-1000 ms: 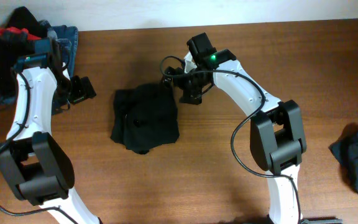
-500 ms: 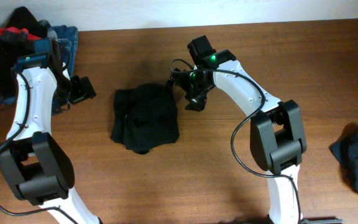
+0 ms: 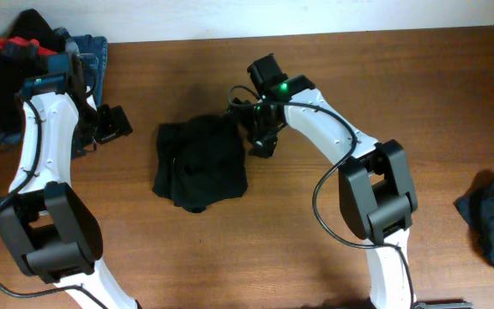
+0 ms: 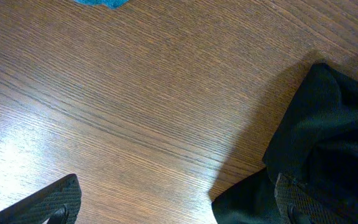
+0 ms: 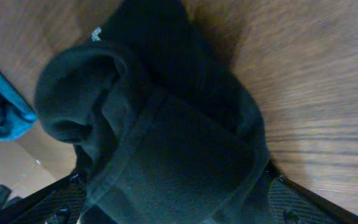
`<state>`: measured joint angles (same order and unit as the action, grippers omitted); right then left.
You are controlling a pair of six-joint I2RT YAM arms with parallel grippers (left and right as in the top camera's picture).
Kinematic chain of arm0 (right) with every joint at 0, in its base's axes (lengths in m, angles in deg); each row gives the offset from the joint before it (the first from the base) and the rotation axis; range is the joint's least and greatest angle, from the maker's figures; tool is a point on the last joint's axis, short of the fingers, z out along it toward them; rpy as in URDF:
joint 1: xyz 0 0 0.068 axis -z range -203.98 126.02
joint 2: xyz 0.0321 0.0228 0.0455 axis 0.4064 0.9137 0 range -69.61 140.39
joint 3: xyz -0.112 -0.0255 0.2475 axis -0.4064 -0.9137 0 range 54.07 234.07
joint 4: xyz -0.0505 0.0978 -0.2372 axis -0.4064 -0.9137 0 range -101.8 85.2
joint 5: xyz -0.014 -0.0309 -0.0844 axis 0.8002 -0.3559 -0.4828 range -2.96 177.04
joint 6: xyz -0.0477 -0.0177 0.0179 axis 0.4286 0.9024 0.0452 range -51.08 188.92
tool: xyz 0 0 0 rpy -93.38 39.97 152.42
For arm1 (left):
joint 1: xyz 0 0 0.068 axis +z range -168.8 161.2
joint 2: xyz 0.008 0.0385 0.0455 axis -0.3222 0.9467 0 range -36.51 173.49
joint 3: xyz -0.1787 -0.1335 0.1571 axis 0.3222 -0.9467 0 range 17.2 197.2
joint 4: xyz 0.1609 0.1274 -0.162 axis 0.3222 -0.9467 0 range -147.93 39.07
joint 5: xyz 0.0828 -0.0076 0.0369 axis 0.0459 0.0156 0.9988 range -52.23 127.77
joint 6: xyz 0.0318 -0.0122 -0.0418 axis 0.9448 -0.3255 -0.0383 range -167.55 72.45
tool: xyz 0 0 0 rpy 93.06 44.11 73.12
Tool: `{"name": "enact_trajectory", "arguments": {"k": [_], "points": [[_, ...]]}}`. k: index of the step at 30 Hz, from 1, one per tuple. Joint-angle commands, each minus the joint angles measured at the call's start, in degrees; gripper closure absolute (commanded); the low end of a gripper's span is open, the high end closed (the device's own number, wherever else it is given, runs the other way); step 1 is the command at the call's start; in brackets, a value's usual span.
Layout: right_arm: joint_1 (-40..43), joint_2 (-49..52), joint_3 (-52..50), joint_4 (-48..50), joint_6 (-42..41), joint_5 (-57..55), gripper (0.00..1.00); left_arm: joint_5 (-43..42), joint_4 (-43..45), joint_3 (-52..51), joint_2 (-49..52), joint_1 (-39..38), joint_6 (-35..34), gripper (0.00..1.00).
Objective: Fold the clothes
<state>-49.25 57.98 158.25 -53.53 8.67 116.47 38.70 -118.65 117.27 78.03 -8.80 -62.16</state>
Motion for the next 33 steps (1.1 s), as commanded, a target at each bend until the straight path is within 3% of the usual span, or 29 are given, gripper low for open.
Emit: {"name": "enact_trajectory", "arguments": {"k": [1, 12, 28, 33], "points": [[-1.01, -0.52, -1.05, 0.81, -1.79, -1.88, 0.01, 0.52, 0.02, 0.04, -0.66, 0.28, -0.59, 0.01], [-1.09, -0.50, -2.40, 4.28, -1.77, -1.88, 0.00, 0.42, 0.02, 0.04, -0.66, 0.20, -0.59, 0.01], [-2.93, -0.46, -2.40, 6.82, -1.46, -5.14, 0.41, 0.39, 0.17, 0.04, -0.66, 0.20, -0.59, 0.01], [-4.39, -0.46, -2.38, 9.42, 4.22, -7.43, 0.53, 0.39, 0.22, 0.04, -0.66, 0.20, -0.59, 0.01]]}}
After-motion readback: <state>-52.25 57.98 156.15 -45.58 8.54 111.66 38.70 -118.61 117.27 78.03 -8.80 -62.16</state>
